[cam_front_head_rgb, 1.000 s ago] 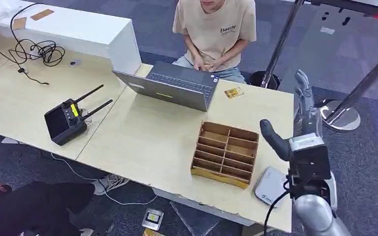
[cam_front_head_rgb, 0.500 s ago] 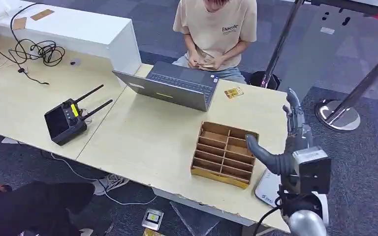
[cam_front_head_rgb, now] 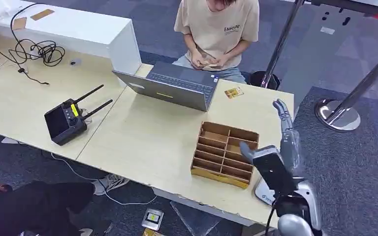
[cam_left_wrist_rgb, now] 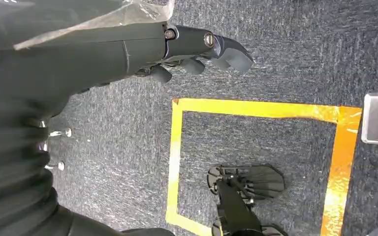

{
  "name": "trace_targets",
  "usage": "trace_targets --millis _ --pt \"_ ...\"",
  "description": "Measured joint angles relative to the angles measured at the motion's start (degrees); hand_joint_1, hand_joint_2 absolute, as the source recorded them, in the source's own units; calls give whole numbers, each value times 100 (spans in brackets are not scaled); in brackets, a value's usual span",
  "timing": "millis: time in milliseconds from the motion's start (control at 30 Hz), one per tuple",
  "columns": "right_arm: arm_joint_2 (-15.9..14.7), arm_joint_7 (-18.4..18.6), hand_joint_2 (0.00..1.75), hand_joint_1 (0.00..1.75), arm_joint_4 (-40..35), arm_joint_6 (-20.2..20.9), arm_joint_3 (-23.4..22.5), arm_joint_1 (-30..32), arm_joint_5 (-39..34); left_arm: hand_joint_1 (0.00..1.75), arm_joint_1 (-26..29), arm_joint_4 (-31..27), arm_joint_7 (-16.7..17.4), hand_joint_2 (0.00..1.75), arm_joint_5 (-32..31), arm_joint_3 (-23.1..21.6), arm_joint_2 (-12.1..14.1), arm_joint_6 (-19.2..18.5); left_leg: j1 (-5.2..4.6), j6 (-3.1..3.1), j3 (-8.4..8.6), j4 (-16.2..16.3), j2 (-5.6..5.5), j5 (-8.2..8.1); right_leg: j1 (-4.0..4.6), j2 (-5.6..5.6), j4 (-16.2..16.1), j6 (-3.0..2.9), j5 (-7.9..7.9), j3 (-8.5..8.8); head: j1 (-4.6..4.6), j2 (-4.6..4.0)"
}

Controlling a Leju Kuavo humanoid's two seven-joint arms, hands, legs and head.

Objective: Pass the card to the sensor for recognition and then transmit it.

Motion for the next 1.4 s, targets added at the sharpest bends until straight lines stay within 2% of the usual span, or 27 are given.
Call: trace_targets --millis 367,433,467,500,533,567,600,633,700,733,800,833,900,933,1000,1033,1133,1200,1233,1400 --pt "-112 168 175 0 326 -28 177 -81 321 0 -1 0 -105 175 -15 2 2 -2 0 0 1 0 0 0 0 0 0 0 0 0 0 0" --pt "-125 170 175 5 363 -28 206 -91 323 0 0 0 -105 175 -15 4 0 -2 0 0 1 0 1 0 0 0 0 0 0 0 0 0" --pt "-133 170 175 17 381 -28 219 -96 323 0 0 0 -105 175 -15 4 0 -2 0 0 0 0 1 0 0 0 0 0 0 0 0 0" --pt "-138 170 175 37 396 -28 230 -102 323 0 0 0 -105 175 -15 4 0 -2 0 0 1 0 1 0 0 0 0 0 0 0 0 0" --pt "-142 170 175 122 407 -28 245 -108 325 0 0 0 -111 175 -15 4 0 -2 0 0 1 0 1 0 0 0 0 0 0 0 -2 0" --pt "-144 170 175 113 418 -28 254 -111 327 0 0 0 -131 175 -15 4 0 -2 0 0 1 0 1 0 0 0 0 0 0 0 -2 0" --pt "-144 170 175 120 429 -28 258 -112 327 0 0 0 -135 175 -15 7 0 -2 0 0 1 0 1 0 0 0 0 0 0 0 0 0" --pt "-147 170 175 134 433 -28 265 -113 327 0 0 0 -135 175 -15 7 0 -2 0 0 2 0 1 0 0 0 0 0 0 0 -2 0" --pt "-159 172 175 84 435 -28 278 -114 327 0 0 0 -138 175 -15 9 0 -2 0 0 1 0 1 0 0 0 0 0 0 0 0 0" --pt "-166 175 175 68 435 -26 282 -114 327 0 0 0 -138 175 -15 9 0 0 0 0 1 0 1 0 0 0 0 0 0 0 -2 0" --pt "-173 175 175 72 435 -28 293 -114 327 0 0 0 -140 175 -15 11 0 0 0 0 1 0 1 0 0 0 0 0 0 0 0 0" --pt "-177 177 175 65 435 -28 300 -114 330 0 0 0 -140 175 -15 11 0 0 0 0 2 0 1 0 0 0 0 0 0 0 0 0" --pt "-188 177 175 99 435 -33 315 -114 330 0 0 0 -140 175 -15 11 0 0 0 0 1 0 1 0 0 0 0 0 0 -1 -2 0" --pt "-192 177 175 91 435 -35 324 -113 330 0 0 0 -140 175 -15 11 0 -2 0 0 1 0 1 0 0 0 0 0 0 -1 0 0" --pt "-195 177 175 91 437 -35 335 -113 330 0 0 0 -140 175 -17 11 0 -2 0 0 1 0 1 0 0 0 0 0 0 -1 0 0" --pt "-195 177 175 105 437 -35 341 -113 338 0 0 0 -140 175 -17 11 0 -2 0 0 2 0 1 0 0 0 0 0 0 -1 0 0" --pt "-199 177 175 101 437 -35 352 -113 365 0 0 0 -140 175 -17 11 0 0 0 0 2 0 2 0 0 0 0 0 0 0 0 0" --pt "-199 177 175 106 444 -35 356 -113 369 0 0 0 -140 175 -20 11 0 0 0 0 2 0 2 0 0 0 0 0 0 0 -2 0" --pt "-199 179 175 143 453 -37 359 -113 369 0 0 0 -140 175 -24 11 0 -2 0 0 2 0 2 0 0 0 0 0 0 -1 0 0" --pt "-201 196 175 150 472 -42 367 -113 402 0 0 0 -170 175 -31 11 0 0 0 0 2 0 2 0 0 0 0 0 0 -1 0 0"
